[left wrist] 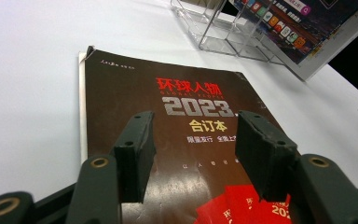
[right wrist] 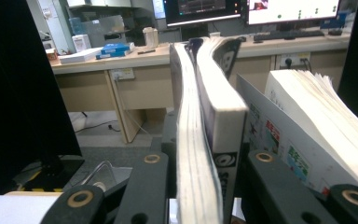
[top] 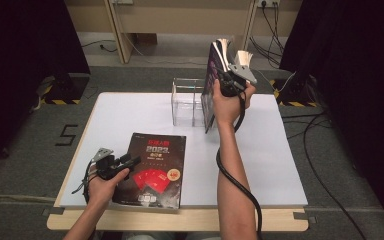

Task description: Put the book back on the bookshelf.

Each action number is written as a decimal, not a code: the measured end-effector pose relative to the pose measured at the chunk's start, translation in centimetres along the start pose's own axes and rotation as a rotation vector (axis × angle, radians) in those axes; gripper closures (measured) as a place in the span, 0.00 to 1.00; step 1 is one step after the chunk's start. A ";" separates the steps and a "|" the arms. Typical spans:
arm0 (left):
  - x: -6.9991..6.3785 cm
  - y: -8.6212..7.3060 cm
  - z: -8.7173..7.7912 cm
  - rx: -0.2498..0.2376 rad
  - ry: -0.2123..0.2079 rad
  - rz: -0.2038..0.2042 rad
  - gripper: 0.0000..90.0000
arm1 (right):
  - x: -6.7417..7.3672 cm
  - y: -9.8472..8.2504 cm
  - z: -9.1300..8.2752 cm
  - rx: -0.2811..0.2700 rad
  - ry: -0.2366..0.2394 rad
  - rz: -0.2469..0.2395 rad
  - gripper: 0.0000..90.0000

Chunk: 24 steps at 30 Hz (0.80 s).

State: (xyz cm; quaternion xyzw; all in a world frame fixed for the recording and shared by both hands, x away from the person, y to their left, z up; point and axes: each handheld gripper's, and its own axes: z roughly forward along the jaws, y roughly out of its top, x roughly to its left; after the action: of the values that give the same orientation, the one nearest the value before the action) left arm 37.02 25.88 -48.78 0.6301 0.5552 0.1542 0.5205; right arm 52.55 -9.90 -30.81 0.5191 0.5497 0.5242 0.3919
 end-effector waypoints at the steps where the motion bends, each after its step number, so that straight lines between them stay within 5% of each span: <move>1: 0.0 0.0 0.0 -0.001 -0.003 0.002 0.52 | 0.1 -0.3 0.1 -0.009 -0.002 -0.004 0.85; 8: 0.1 0.0 -0.1 -0.009 -0.008 0.005 0.52 | 0.7 -3.4 0.9 -0.007 -0.033 -0.043 0.85; 15: -0.1 -0.2 0.1 0.000 -0.015 0.011 0.53 | 0.7 -3.5 0.3 0.018 -0.039 -0.073 0.83; 24: -0.4 -0.3 0.1 0.001 -0.020 0.014 0.53 | -0.6 -3.7 -0.8 0.089 -0.031 -0.020 0.74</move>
State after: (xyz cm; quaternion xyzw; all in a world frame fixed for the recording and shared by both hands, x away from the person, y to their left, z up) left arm 36.86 25.46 -48.91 0.6358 0.5455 0.1515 0.5246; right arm 51.24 -10.28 -34.38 0.5385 0.5714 0.4873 0.3821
